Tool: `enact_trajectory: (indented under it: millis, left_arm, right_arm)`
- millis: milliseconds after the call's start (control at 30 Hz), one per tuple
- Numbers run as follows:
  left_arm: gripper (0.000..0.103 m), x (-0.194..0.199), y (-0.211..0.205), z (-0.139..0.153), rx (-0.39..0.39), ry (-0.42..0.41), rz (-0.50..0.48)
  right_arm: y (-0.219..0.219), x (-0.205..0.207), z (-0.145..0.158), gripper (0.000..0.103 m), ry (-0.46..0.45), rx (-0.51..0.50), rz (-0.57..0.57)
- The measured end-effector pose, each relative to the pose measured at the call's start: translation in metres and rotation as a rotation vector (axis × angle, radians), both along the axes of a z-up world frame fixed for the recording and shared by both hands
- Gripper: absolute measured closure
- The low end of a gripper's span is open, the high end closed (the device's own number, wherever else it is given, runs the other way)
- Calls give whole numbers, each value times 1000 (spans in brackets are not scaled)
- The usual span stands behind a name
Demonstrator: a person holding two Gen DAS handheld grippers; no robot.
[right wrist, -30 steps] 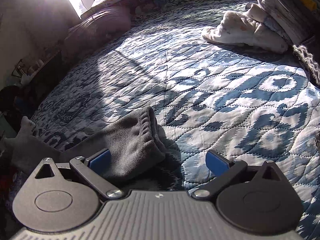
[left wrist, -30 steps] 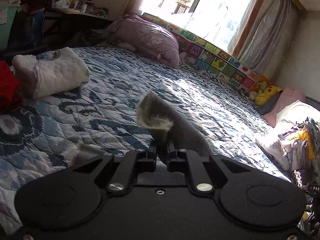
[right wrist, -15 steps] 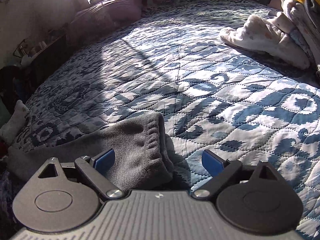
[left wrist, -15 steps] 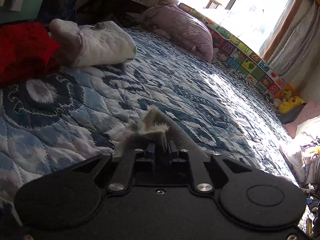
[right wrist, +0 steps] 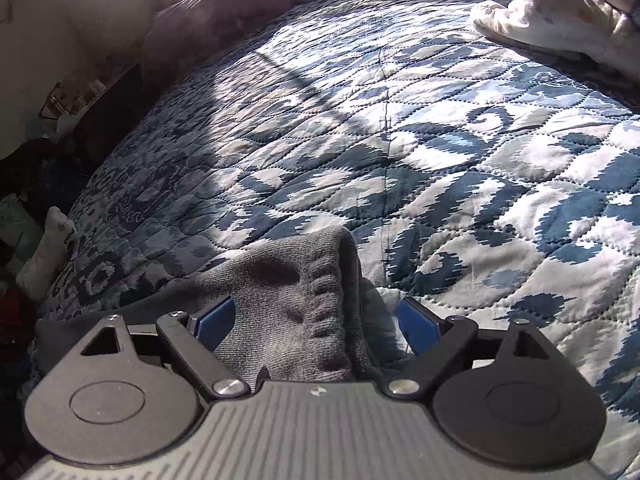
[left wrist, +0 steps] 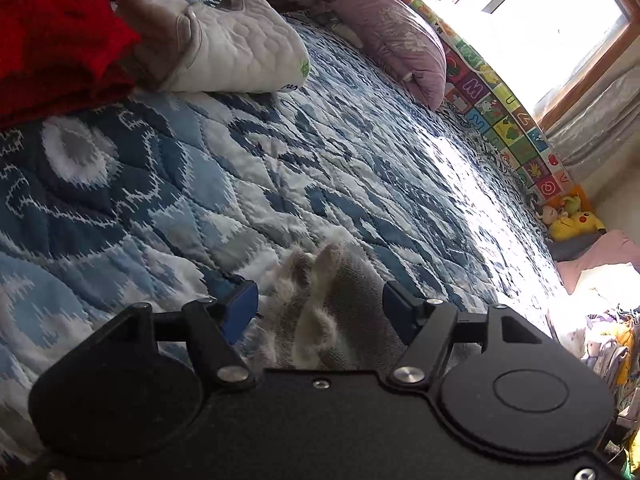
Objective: Fold clothes
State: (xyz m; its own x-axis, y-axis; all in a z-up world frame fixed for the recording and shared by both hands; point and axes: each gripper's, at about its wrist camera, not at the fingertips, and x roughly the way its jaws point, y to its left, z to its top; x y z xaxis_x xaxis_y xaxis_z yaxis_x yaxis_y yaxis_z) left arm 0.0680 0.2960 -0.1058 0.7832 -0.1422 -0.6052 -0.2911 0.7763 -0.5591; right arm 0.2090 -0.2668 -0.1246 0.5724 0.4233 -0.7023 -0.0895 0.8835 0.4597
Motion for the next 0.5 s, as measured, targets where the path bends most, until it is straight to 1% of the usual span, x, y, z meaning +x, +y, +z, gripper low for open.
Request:
enact_trajectory:
  millis: [33,100,133,167,200,233,267,300,367,500]
  left_arm:
    - [76,2,-4,-2,15,14,-19]
    - [85,5,-14,-4,65,28,-43]
    - [89,5,-19,-4,86,19,-58]
    - [90,5,-23,-1,102,7,-68]
    - [91,5,-26,2,115,-6,-75]
    - [92,6,-28,8,118,-26,-75]
    - [92,7,-29,14,118,-46,-71]
    - [92,9,-29,21,118,-68,-68]
    - [92,15,-31,37,113,-118,-74]
    - [93,35,-43,72,134,-203,-116]
  right_arm:
    - [3,0,-1,15,-6,3,16]
    - [10,-1,0,23,-18,14,60]
    - [13,-3,1,24,-28,-1,72]
    - [16,-4,3,32,-39,-26,76]
    - [14,-5,3,46,-43,-36,68]
    - [9,-6,3,55,-42,-32,42]
    - [3,-8,3,66,-42,-19,17]
    - [-5,-10,3,74,-43,19,-6]
    - [-19,-15,5,77,-49,85,-45]
    - [-21,-31,19,79,-116,93,-47]
